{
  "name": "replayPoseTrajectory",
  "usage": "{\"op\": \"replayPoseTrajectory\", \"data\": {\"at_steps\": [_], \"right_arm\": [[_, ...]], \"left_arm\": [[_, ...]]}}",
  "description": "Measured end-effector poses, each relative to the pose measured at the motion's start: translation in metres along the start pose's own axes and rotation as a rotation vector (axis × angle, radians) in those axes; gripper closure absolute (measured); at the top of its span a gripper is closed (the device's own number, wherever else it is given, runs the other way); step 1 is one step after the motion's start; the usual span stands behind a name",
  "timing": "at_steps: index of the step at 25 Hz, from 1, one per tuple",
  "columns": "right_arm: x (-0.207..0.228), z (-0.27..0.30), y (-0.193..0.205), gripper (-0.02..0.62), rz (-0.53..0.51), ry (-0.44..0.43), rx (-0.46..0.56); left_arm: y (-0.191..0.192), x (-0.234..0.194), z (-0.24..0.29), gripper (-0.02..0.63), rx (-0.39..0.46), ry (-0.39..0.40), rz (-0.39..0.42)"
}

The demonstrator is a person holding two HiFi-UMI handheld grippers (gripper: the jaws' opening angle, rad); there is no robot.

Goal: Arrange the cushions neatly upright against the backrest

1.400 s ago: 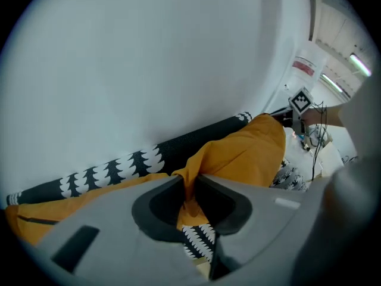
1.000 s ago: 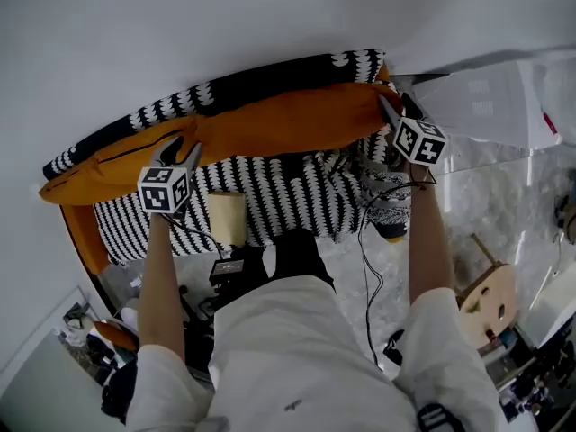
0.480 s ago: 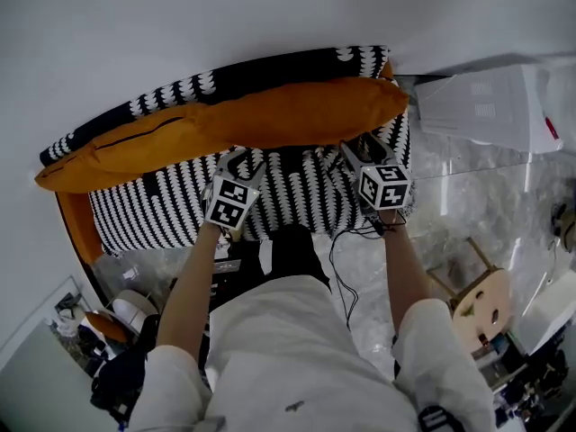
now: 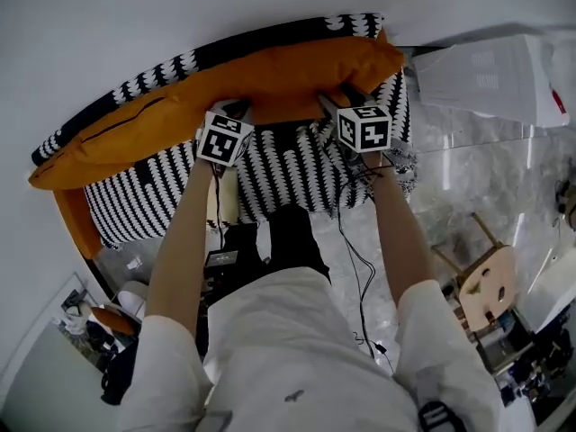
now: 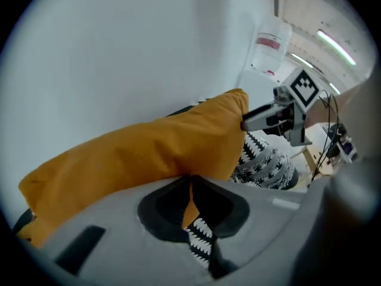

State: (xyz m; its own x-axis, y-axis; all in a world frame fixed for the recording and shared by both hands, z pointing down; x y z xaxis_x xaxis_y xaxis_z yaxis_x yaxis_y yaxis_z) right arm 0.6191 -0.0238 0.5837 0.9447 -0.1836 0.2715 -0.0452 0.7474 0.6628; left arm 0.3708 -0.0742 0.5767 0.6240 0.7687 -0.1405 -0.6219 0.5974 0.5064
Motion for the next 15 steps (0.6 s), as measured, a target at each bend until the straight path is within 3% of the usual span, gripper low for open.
{"op": "replayPoseTrajectory", "data": {"at_steps": [2,6,10,12,15], "right_arm": [[-0.002,-0.003,0.001,0.344,-0.005,0.008,-0.013],[-0.008,-0.028,0.015,0.344,-0.006,0.017,-0.017],[-0.014,-0.068,0.04,0.344,0.03,0.018,0.001],[-0.023,-0.091,0.05,0.344,0.064,-0.001,0.015],[-0.047,-0.122,0.055,0.345,0.115,-0.064,0.066]], "left_arm": [[-0.001,0.002,-0.001,0.578,-0.011,-0.006,0.0],[0.018,0.02,-0.017,0.575,-0.044,-0.037,0.095],[0.056,0.012,-0.056,0.575,-0.04,-0.052,0.029],[0.076,0.002,-0.091,0.575,-0.028,-0.106,-0.011],[0.103,-0.018,-0.159,0.578,0.058,-0.207,-0.059]]}}
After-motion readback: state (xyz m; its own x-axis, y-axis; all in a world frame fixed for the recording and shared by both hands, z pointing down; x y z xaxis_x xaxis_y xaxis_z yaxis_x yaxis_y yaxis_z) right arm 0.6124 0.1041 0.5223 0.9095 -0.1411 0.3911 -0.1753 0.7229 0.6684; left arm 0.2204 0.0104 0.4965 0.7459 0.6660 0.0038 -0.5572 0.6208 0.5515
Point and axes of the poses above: the fingertips, and each gripper's own axes: z forward along the fingers, x to its right, y out of its underside, the point moved 8 cm from there along -z, backward along the fingers, and after that the axes turned 4 degrees about -z, right-handed, at the moved point
